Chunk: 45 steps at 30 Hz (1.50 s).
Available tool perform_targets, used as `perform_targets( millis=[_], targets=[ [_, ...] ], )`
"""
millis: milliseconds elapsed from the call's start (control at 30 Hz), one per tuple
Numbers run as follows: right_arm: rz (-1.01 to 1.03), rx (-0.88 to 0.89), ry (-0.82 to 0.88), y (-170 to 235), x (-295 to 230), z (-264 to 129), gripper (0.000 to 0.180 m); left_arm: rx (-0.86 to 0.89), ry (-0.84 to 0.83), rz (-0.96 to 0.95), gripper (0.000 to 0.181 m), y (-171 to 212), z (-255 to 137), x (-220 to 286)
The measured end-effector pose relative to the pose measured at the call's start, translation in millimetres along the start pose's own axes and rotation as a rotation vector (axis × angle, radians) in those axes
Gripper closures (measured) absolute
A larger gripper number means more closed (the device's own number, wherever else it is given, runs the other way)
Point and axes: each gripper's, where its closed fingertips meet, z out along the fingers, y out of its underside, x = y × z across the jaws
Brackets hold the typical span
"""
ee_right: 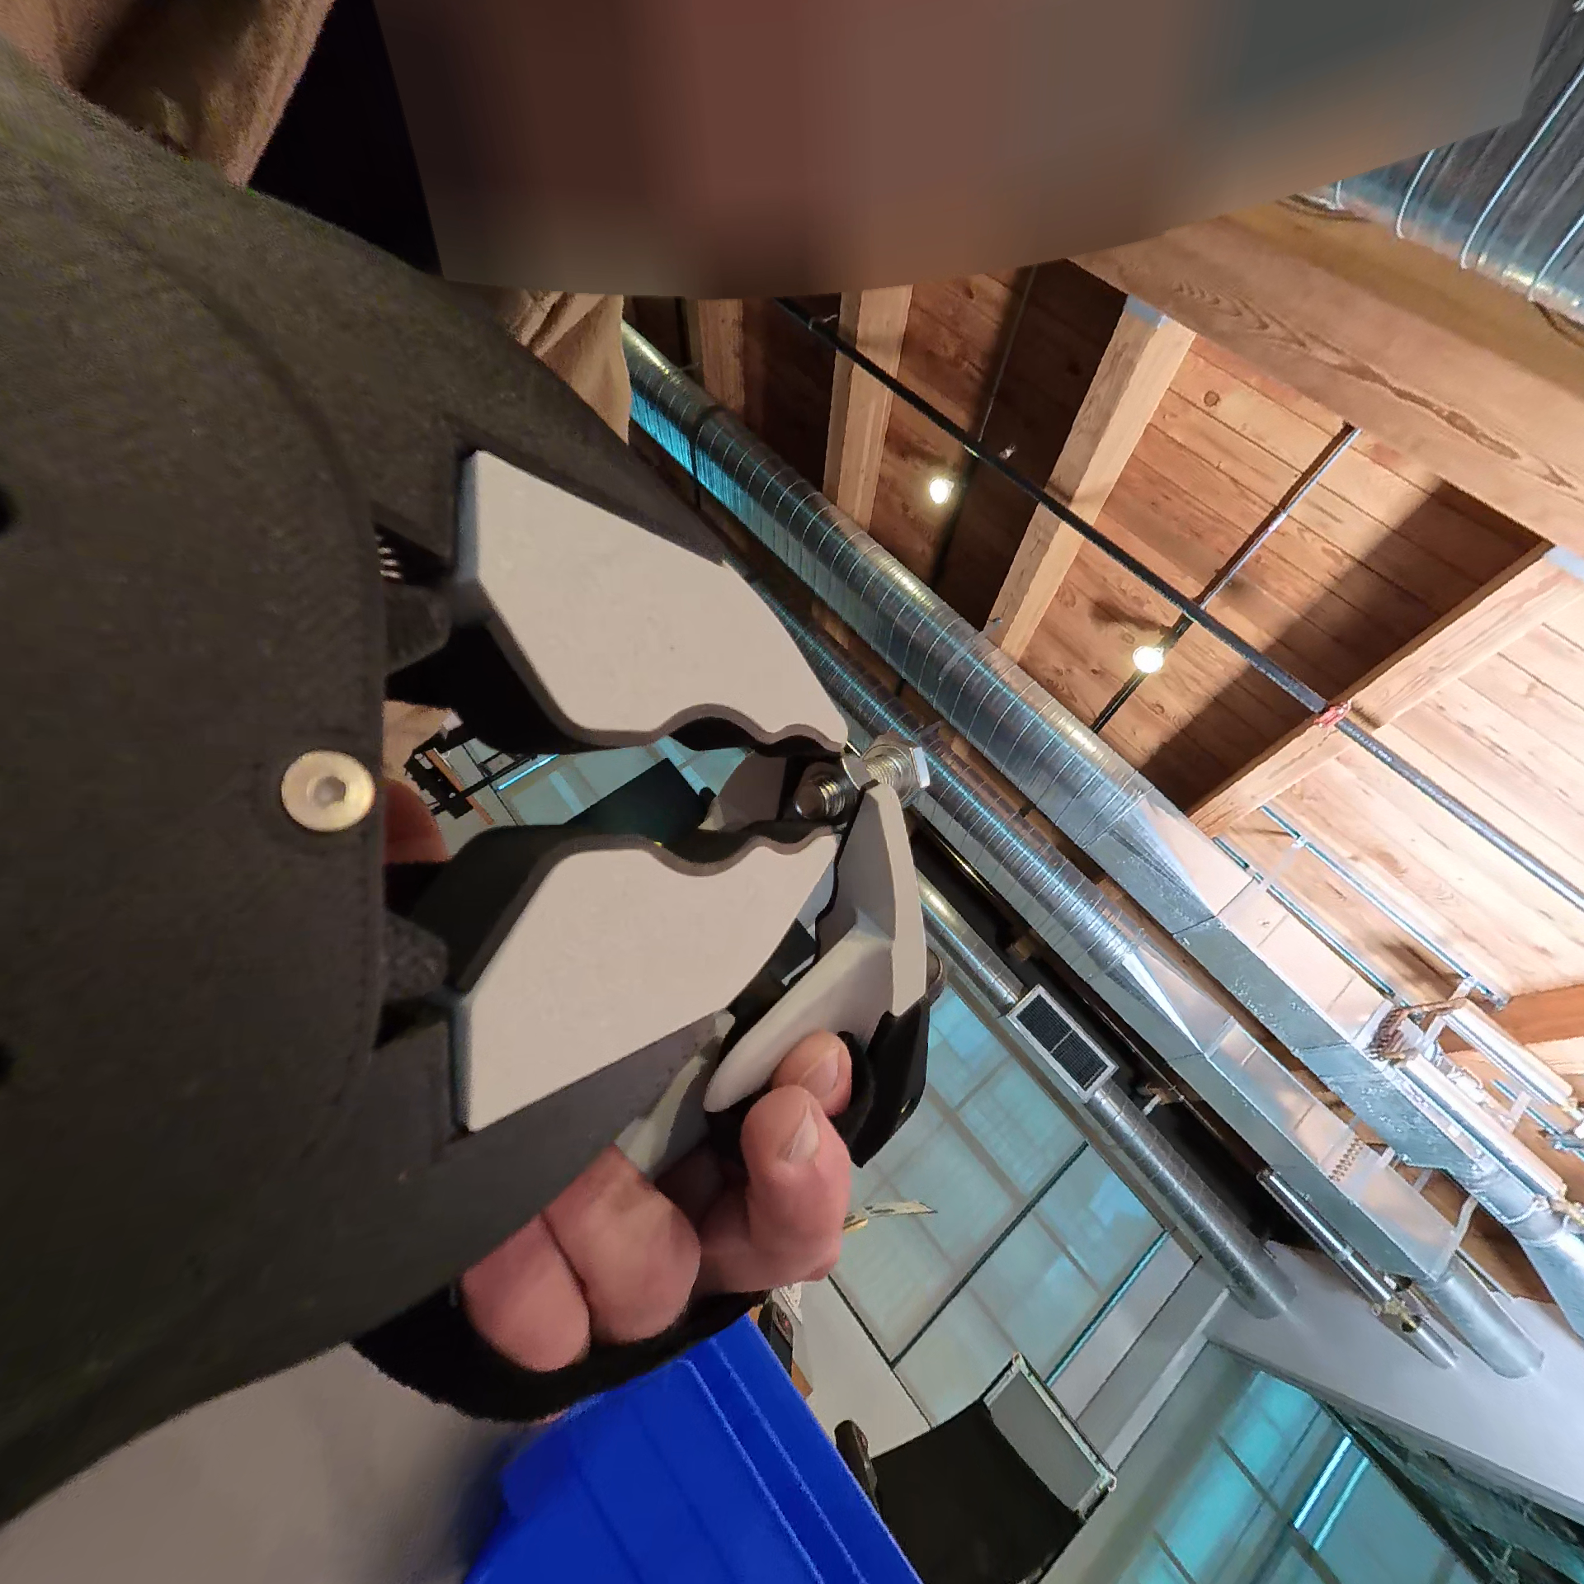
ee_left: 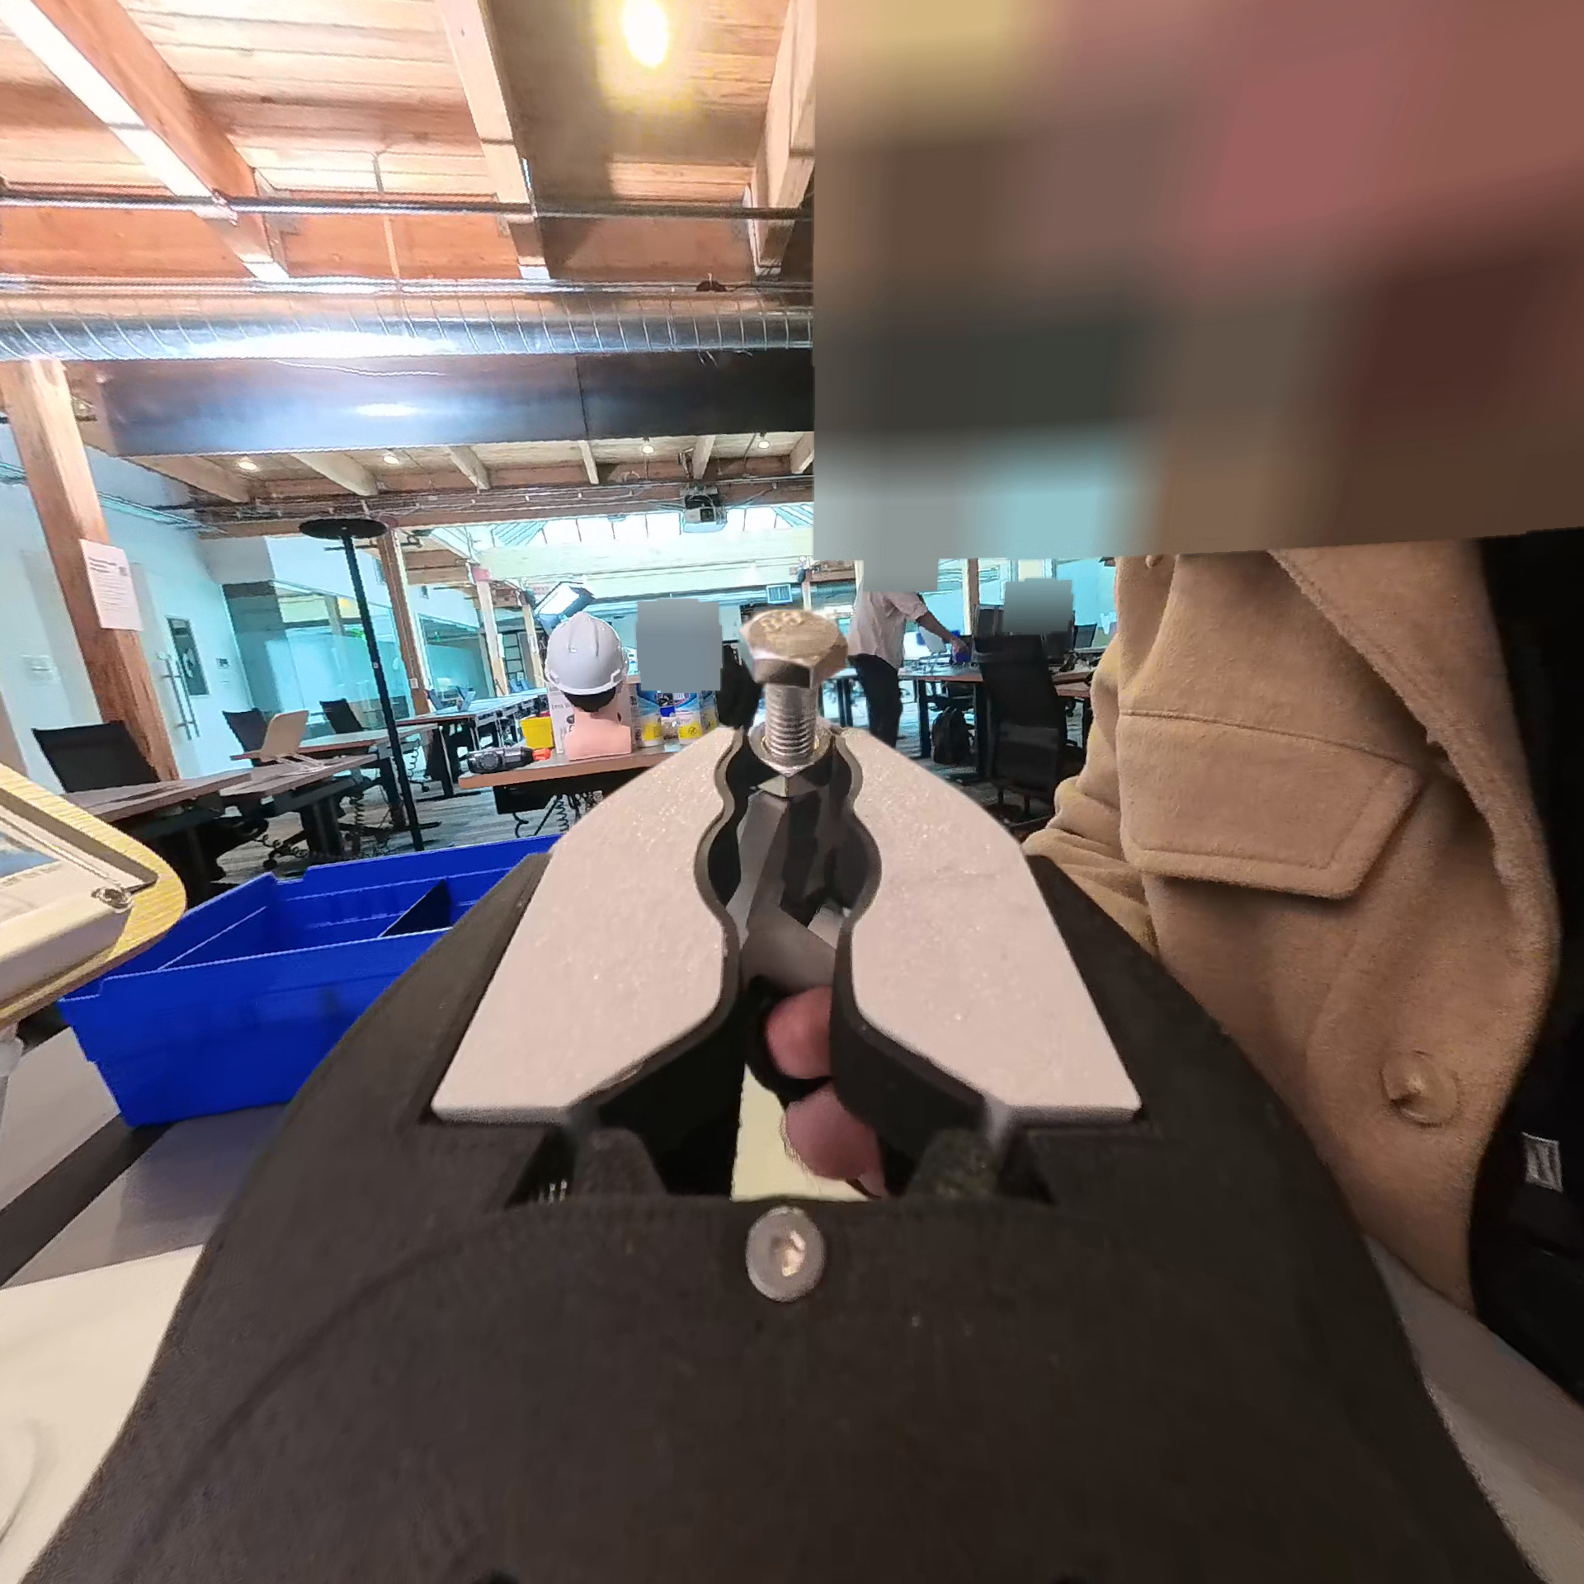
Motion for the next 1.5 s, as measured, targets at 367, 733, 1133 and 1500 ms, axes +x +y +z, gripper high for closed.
perform_targets(
  millis=[367, 733, 1133, 1500],
  targets=[
    [-0.023, -0.02, 0.002, 1.6, -0.4, -1.5, 0.166, -0.061, -0.004, 0.03, 0.164, 2.3, -0.6, 1.3],
    [-0.094, -0.041, 0.024, -7.2, -2.7, -9.2, 0.166, -0.107, -0.048, 0.062, 0.16, -0.3, -10.2, -3.6],
    [-0.668, -0.417, 0.325, -10.6, 11.4, -46.5, 0.166, -0.36, -0.173, 0.143, 0.148, 15.6, -19.1, -8.9],
    [-0.73, -0.501, 0.353, -1.2, 16.4, -48.6, 0.166, -0.417, -0.161, 0.143, 0.162, 34.2, -14.3, -8.9]
  ],
)
